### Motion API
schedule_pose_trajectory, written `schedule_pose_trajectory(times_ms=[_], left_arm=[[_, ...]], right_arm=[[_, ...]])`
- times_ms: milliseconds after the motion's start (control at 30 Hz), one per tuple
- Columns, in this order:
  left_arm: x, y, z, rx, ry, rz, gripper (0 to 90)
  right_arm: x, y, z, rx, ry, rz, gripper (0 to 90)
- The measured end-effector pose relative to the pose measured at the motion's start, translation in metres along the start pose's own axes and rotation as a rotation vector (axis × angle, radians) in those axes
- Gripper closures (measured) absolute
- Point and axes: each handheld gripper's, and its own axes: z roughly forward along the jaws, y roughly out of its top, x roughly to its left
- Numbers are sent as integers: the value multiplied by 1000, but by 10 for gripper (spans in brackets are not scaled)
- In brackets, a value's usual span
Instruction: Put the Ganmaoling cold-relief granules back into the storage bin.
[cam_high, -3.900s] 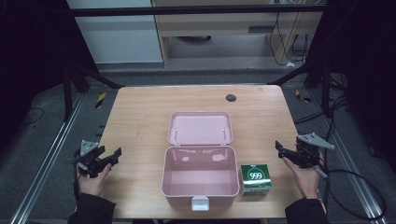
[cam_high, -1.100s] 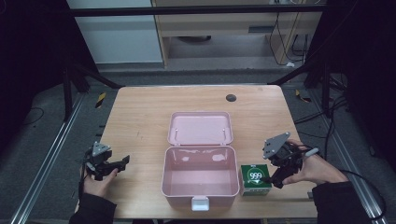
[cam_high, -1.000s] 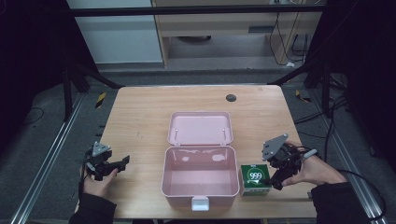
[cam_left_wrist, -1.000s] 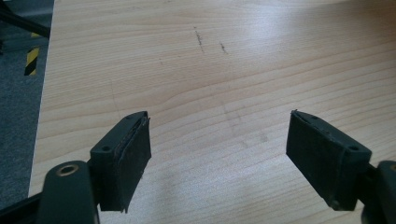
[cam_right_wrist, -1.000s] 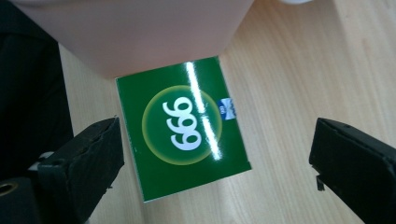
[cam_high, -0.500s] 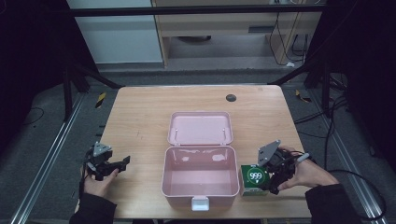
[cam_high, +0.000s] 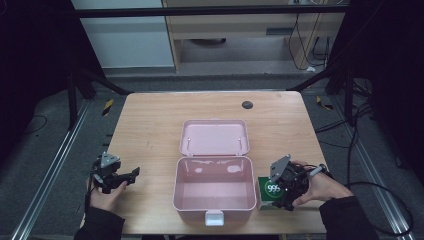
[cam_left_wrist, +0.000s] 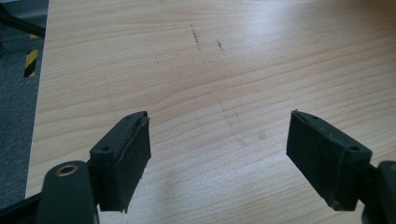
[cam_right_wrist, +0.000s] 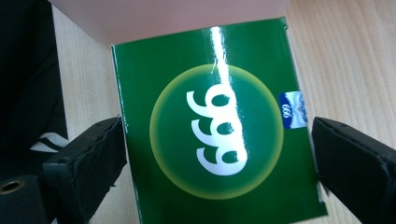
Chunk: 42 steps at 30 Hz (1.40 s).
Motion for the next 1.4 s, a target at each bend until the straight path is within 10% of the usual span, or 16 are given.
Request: schedule_pose_trajectory(times_ms=[1400], left_arm=[[-1, -1, 2, 12, 6, 19, 215]], right_arm=[[-9, -6, 16, 29, 55, 5, 162]])
